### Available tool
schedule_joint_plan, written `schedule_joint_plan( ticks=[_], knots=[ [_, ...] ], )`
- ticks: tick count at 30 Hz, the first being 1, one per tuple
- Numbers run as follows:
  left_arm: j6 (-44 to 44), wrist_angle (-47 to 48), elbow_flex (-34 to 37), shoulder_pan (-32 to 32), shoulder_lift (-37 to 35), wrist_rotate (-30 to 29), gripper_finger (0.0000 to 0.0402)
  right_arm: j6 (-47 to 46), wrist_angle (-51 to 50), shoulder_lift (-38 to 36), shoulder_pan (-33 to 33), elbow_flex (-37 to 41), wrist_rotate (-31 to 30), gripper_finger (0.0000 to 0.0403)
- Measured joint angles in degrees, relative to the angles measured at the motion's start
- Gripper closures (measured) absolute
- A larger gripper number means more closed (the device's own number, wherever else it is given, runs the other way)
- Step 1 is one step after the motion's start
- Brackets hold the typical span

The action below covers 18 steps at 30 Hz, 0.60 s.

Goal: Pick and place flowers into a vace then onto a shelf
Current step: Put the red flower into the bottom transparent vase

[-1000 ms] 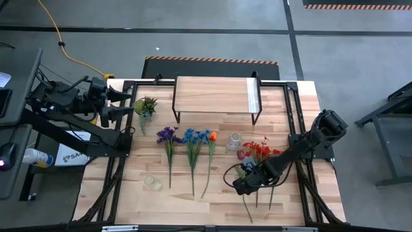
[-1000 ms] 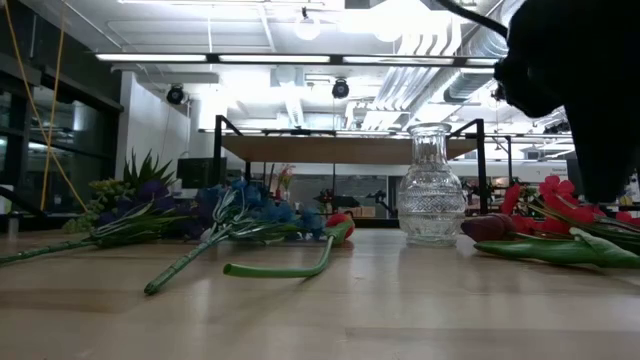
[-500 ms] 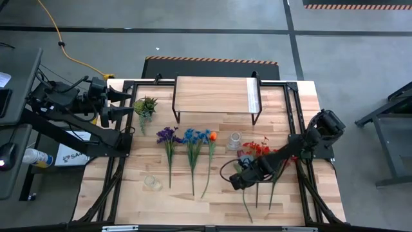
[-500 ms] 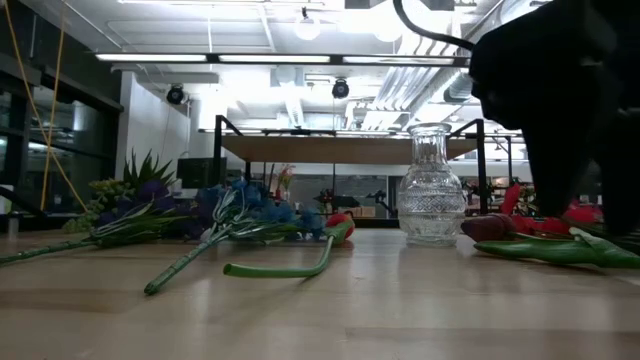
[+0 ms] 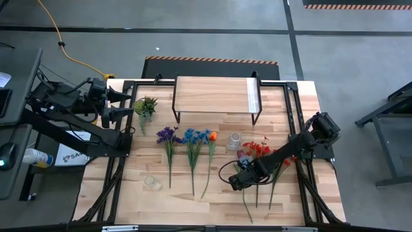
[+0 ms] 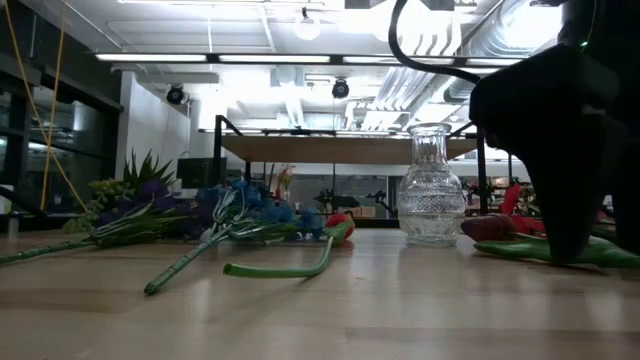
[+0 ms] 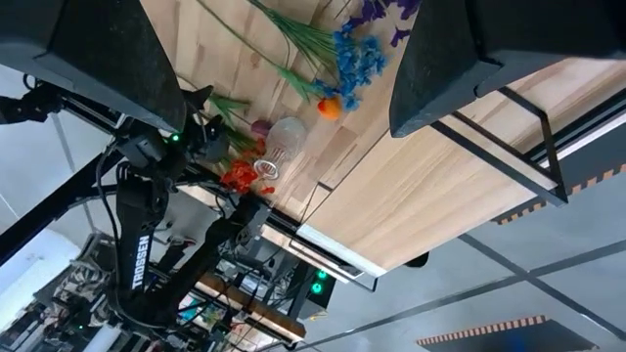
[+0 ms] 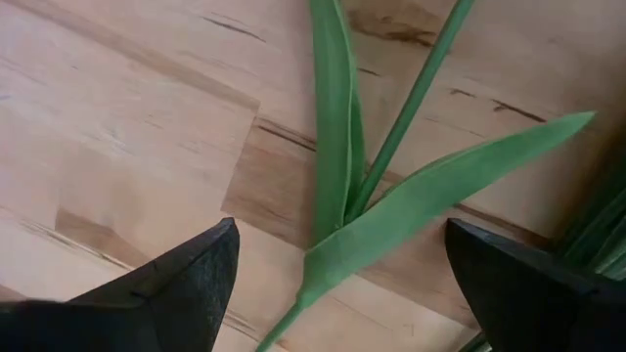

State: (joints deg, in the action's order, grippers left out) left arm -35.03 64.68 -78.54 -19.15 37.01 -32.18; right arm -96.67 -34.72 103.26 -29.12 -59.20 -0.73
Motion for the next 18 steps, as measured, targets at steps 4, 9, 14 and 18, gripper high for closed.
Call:
schedule_joint_plan(
  ticks=[4,9,14,18],
  knots=[
    [0.1,0.0,0.0,0.0,0.0,0.0,0.0012,-1.0,0.0,0.3,0.0,0.0,0.0,0.0056],
    [0.2,0.4,0.0,0.0,0.0,0.0,0.0011,-2.0,-0.2,0.4,0.0,0.1,0.0,0.0076],
    [0.2,1.6,0.0,0.0,0.0,0.1,0.0012,-2.4,-0.3,0.5,0.0,0.1,-0.4,0.0096],
    [0.2,1.8,0.0,0.0,0.0,0.4,0.0012,-2.6,-0.3,0.5,0.0,0.2,-0.4,0.0106]
  ],
)
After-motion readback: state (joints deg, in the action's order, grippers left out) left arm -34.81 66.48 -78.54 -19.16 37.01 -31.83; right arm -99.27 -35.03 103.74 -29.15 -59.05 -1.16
